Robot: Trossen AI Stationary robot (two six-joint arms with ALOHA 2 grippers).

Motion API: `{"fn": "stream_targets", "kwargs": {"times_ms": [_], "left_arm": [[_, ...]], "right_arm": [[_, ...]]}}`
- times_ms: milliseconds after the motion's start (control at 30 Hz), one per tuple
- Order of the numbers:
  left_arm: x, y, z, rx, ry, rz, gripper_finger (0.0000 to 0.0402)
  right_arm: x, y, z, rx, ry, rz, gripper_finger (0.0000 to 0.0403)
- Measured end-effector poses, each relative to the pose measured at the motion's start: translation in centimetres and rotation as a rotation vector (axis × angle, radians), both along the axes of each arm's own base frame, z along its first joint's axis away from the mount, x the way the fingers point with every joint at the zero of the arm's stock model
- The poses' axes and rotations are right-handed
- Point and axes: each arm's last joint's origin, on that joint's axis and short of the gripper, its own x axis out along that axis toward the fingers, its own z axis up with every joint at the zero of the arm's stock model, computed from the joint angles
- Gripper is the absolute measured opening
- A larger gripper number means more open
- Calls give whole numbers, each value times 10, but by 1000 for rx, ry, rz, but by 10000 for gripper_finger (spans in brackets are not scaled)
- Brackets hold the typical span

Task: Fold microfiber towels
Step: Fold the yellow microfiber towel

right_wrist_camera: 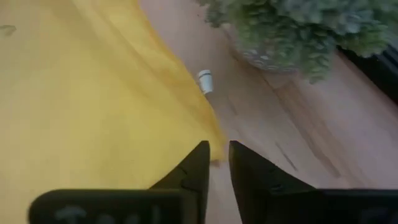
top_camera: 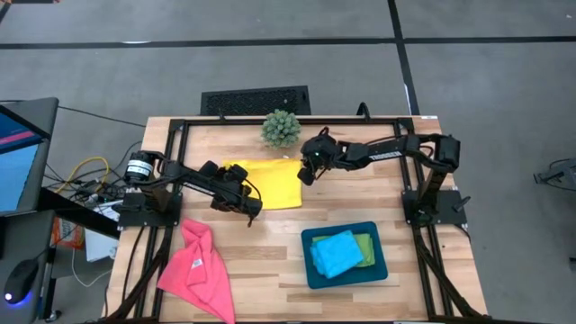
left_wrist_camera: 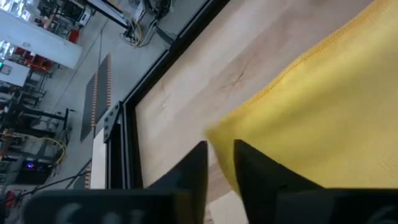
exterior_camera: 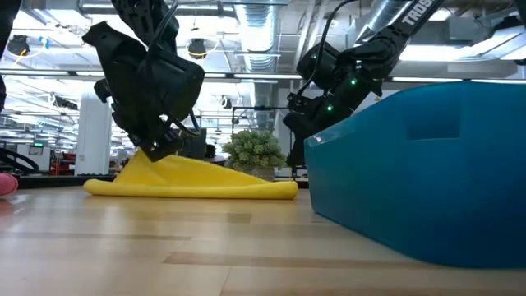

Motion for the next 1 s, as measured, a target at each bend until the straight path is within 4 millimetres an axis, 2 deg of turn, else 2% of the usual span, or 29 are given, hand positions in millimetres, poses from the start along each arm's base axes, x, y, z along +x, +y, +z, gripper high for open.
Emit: {"fn": "stream_targets", "kwargs": {"times_ms": [233, 433, 533, 667, 800, 900, 1000], "left_arm": [[-1, 13, 1, 6, 23, 40, 151], [-8, 23, 11, 63, 12, 85, 167], [-12, 12, 27, 24, -12, 24, 154], [-25, -13, 60, -53, -97, -115, 128], [-45, -38, 85, -141, -294, -249, 105], [-64, -53, 81, -192, -445, -360, 92], [-78, -62, 60, -244, -563, -456, 80]], "right_arm": [[-2, -5, 1, 14, -6, -2, 128], [2, 15, 14, 55, -51, 154, 144], [1, 35, 28, 35, -65, 306, 146], [-2, 68, 44, -30, -55, 521, 142], [-2, 90, 40, -63, -80, 606, 136], [0, 97, 22, -67, -86, 625, 131], [4, 102, 5, -59, -66, 641, 125]]}}
